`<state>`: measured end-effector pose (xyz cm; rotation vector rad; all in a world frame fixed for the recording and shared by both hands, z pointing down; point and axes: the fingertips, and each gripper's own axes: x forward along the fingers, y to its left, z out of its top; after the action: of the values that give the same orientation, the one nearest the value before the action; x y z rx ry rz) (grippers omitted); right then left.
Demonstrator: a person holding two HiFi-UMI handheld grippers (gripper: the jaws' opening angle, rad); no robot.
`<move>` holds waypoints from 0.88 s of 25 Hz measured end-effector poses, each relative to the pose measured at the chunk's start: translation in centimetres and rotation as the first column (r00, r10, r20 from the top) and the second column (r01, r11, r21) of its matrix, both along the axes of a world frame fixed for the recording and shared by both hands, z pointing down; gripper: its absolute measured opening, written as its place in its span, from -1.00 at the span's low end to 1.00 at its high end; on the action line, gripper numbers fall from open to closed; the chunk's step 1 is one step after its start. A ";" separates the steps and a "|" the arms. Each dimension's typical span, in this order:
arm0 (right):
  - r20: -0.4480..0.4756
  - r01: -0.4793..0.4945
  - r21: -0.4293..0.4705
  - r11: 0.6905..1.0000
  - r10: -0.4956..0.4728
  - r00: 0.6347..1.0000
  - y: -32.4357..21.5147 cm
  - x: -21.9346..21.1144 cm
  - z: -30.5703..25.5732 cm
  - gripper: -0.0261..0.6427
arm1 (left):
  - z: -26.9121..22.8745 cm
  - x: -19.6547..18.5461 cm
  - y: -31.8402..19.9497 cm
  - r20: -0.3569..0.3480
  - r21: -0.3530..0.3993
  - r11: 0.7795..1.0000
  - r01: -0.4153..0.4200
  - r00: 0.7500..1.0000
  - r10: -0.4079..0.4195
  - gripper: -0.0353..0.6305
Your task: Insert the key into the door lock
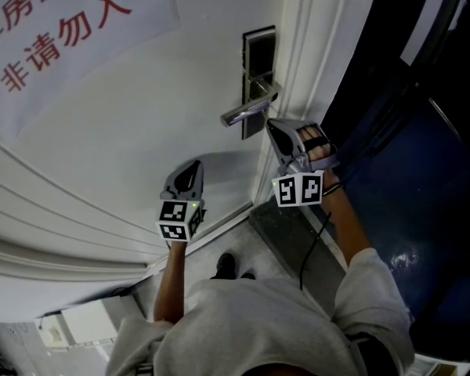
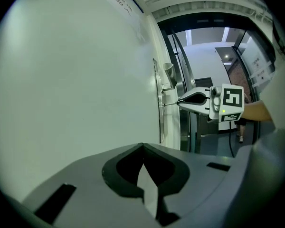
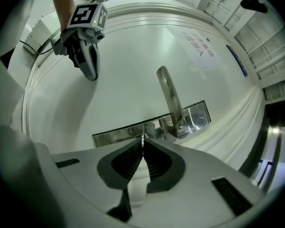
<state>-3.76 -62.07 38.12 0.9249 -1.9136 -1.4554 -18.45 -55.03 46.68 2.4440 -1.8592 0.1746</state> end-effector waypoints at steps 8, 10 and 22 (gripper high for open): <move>-0.105 0.032 0.083 0.996 -0.024 0.994 -0.2 -0.7 0.0 -0.83 | 0.6 -0.1 -0.1 -0.006 -0.011 1.000 0.000 1.000 0.000 -0.84; -0.117 0.041 0.087 0.995 -0.030 0.993 -0.3 -0.7 0.1 -0.83 | 0.7 0.0 -0.1 -0.007 -0.015 1.000 -0.001 1.000 0.001 -0.84; -0.153 0.061 0.118 0.991 -0.042 0.987 -1.4 -0.9 0.4 -0.83 | 0.8 0.2 -0.6 -0.005 -0.018 1.000 -0.013 1.000 0.013 -0.84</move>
<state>-4.62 -63.46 38.47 0.8006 -1.7671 -1.6402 -18.26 -55.65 47.49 2.4431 -1.8320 0.1846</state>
